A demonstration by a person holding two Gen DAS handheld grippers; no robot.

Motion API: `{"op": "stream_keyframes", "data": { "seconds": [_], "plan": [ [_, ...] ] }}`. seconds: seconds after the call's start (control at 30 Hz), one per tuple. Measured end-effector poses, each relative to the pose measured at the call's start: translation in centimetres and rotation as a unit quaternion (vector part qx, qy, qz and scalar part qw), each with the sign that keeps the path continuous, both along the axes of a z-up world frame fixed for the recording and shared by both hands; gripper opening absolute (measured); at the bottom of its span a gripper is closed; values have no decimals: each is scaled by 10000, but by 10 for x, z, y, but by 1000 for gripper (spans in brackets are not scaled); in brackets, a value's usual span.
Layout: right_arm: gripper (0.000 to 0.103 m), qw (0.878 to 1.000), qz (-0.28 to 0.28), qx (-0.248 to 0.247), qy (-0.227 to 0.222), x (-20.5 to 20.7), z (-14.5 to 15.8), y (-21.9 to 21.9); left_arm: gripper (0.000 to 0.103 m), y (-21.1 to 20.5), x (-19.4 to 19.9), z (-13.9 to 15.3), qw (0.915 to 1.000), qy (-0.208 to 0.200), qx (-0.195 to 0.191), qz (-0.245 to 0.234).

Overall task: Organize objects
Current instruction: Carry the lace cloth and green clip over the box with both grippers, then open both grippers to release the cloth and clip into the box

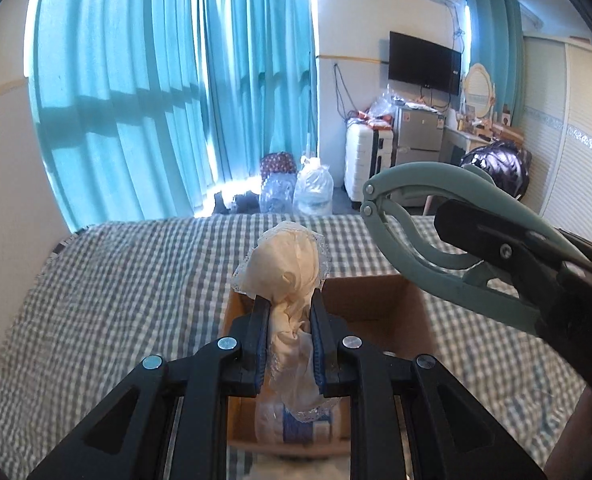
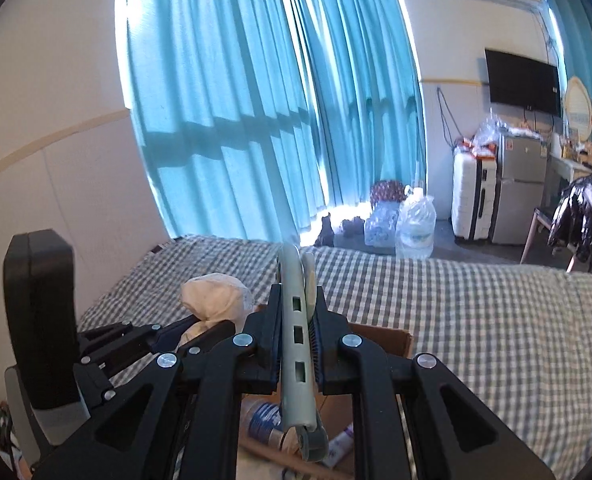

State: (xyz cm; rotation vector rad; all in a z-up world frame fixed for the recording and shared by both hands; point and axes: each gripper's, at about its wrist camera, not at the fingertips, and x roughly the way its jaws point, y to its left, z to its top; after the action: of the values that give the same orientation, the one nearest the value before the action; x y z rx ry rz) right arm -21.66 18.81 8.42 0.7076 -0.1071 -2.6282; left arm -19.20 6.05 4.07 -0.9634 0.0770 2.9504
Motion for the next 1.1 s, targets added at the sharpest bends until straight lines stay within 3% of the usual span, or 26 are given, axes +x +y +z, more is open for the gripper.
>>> {"op": "stream_keyframes", "data": {
  "seconds": [0.3, 0.47, 0.53, 0.57, 0.6, 0.63, 0.67, 0.73, 0.8, 0.87, 0.97, 1.07, 1.1],
  "plan": [
    [12, 9964, -87, 38, -846, -71, -98, -6, 18, -18, -47, -83, 9972, -690, 250, -119],
    [13, 9935, -101, 35, -1134, -75, -123, 4, 21, -15, -48, -102, 9959, -854, 202, -217],
    [15, 9930, -101, 58, -1173, -72, -123, 8, 32, -13, -46, -104, 9951, -923, 258, -241],
    [15, 9931, -107, 42, -1171, -69, -122, 12, 38, -13, -46, -104, 9947, -956, 290, -253],
    [18, 9934, -111, -3, -1140, -66, -118, 17, 54, -13, -43, -102, 9943, -979, 335, -270],
    [28, 9937, -115, -33, -1116, -62, -112, 21, 65, -12, -37, -97, 9946, -930, 383, -253],
    [43, 9940, -149, -16, -1085, -57, -105, 24, 69, -12, -34, -93, 9950, -878, 405, -236],
    [64, 9949, -271, 23, -967, -46, -89, 32, 83, -8, -23, -79, 9963, -748, 382, -194],
    [65, 9961, -310, 0, -822, -33, -70, 40, 87, -6, -10, -61, 9976, -616, 273, -151],
    [78, 9966, -333, 60, -745, -19, -49, 44, 91, -5, 3, -43, 9986, -484, 194, -100],
    [85, 9979, -385, 164, -492, 11, -13, 52, 103, -5, 27, -15, 9996, -243, 128, 10],
    [103, 9976, -632, 242, -173, 46, 22, 64, 103, -5, 56, 18, 9999, 40, 89, 117],
    [103, 9973, -682, 241, -77, 59, 33, 67, 103, -6, 69, 31, 9998, 99, 58, 151]
  ]
}}
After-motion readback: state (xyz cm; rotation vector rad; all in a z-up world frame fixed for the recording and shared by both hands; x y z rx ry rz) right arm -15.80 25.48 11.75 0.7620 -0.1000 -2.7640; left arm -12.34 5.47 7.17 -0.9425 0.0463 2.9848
